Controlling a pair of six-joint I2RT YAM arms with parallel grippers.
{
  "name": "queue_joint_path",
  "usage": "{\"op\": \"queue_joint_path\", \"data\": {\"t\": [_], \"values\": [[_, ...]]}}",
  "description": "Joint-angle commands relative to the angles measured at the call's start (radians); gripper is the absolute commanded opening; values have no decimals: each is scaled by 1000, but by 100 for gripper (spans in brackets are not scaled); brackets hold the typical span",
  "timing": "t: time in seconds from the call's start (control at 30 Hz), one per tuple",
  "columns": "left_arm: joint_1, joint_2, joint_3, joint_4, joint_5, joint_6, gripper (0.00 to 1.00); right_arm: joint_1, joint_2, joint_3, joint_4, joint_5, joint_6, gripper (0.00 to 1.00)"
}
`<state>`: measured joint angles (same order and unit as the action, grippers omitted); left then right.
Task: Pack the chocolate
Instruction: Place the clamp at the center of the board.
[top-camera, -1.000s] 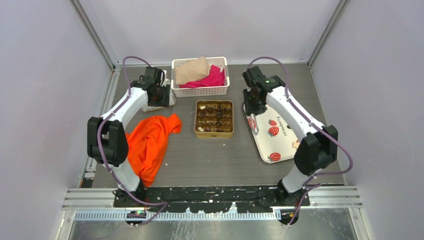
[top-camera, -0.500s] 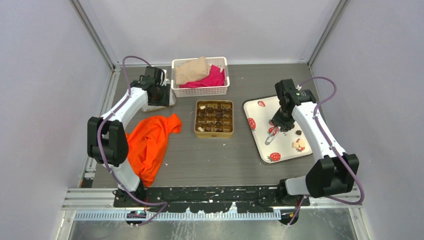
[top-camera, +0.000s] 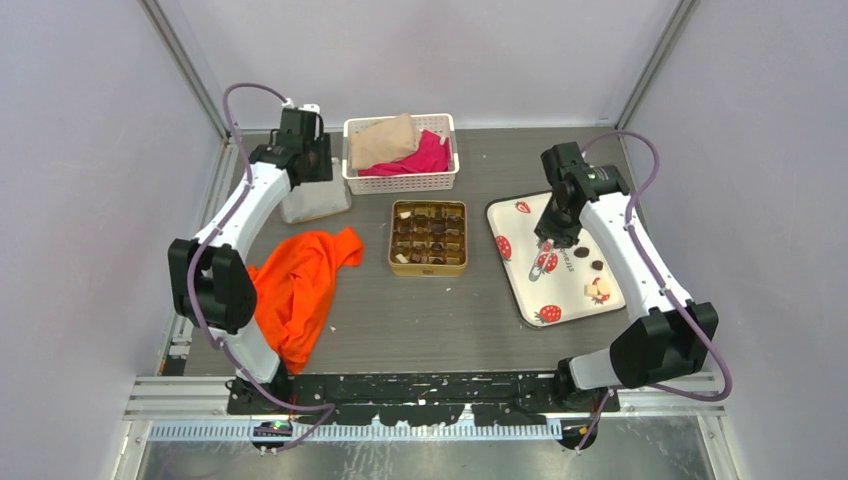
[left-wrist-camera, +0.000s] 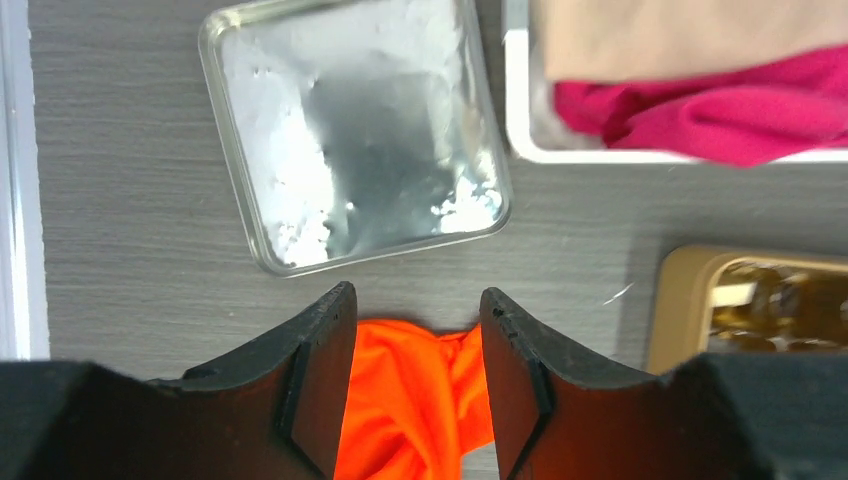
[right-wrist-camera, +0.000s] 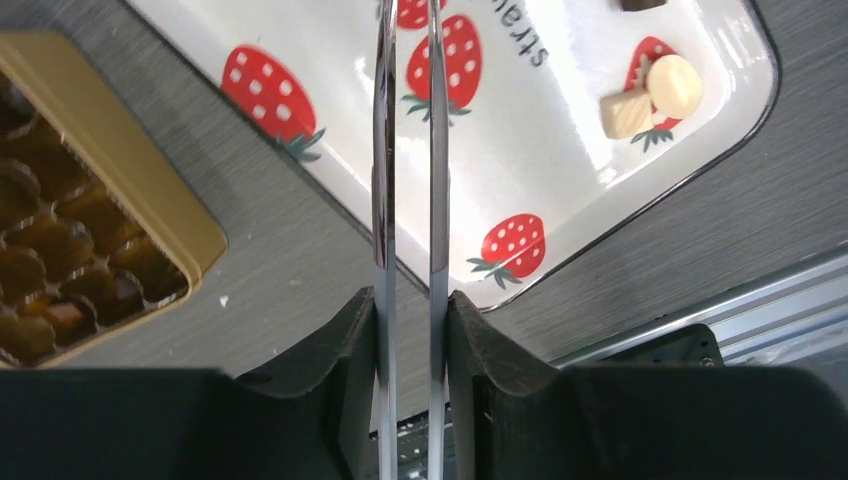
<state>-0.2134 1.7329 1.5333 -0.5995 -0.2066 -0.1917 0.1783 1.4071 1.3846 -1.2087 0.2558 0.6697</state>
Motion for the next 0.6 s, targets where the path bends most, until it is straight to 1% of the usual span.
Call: {"op": "queue_joint_path", "data": {"t": [0.0,0.1,0.17,0.27,0.37,0.47,0.5,0.57], "values": [[6,-66,65,-61,8,-151,50,120,-53,67,-63,9,-59,1],[2,-94,81,-125,47,-230,51,247,-36,42,-91,14,-54,1],[-12,-131,72,-161,73,-256,51,300,-56,-36,-59,-10,-28,1],[-63,-243,-20,-145,58,-266,51,357,-148,-213,45,-44,43,1],[-78,-369,-114,-128,76,-318,52,414,-235,-361,150,-79,128,1],[-81,-435,-142,-190,131,-361,52,490,-254,-415,176,-98,216,1],[-85,-453,-149,-207,149,-355,52,541,-258,-423,180,-77,236,1],[-94,-481,-167,-242,138,-341,52,616,-278,-453,191,4,282,1]]}}
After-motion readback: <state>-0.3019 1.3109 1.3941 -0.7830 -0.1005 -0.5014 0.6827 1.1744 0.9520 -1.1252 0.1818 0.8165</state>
